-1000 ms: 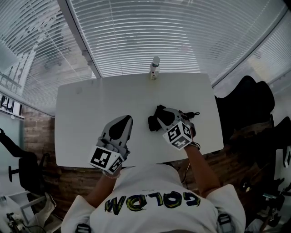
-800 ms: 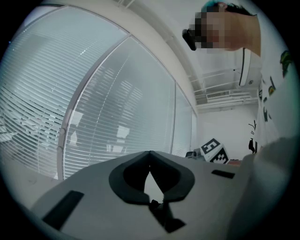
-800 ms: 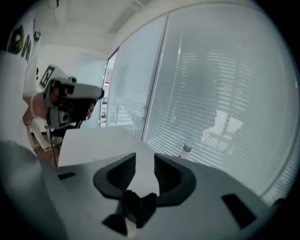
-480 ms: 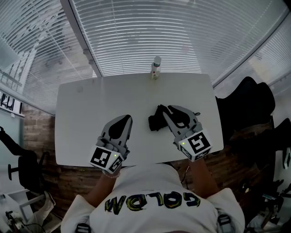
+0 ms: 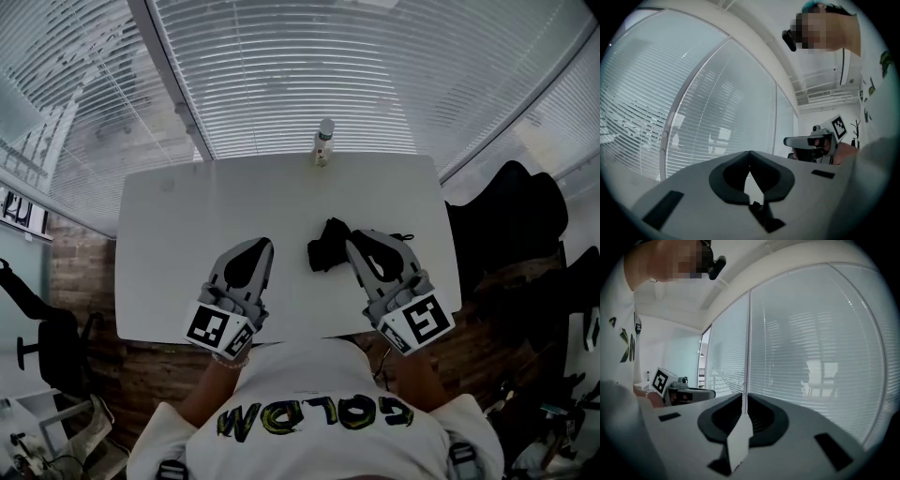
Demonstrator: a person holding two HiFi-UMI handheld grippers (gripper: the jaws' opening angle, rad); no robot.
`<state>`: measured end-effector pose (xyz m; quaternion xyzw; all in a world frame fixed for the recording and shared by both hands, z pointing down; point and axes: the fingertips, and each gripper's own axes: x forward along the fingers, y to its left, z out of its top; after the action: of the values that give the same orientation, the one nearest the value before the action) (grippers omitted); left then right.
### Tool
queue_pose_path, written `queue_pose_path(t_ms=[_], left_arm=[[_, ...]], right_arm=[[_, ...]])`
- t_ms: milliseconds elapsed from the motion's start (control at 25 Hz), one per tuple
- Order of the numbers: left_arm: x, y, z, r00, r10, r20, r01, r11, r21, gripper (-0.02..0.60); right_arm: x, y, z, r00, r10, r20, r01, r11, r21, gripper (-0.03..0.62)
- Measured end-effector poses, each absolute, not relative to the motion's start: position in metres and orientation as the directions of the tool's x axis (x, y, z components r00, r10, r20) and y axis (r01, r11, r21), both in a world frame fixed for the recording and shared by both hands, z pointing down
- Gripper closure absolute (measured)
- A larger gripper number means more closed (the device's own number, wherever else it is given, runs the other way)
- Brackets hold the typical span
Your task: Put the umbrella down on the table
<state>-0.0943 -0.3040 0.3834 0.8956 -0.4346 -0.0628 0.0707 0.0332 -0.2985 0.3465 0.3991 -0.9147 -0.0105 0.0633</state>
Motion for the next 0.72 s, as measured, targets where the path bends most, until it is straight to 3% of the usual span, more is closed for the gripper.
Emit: queue_pose_path(t_ms=[720], left_arm=[[-0.095, -0.3013, 0.3753, 0.622, -0.781, -0.065, -0.763, -0.622, 0.176, 0.571]], right_arm=[[0.0318, -0.2882, 0.3466, -0.663, -0.742, 0.099, -0.739, 0.67, 0.073, 0.565]])
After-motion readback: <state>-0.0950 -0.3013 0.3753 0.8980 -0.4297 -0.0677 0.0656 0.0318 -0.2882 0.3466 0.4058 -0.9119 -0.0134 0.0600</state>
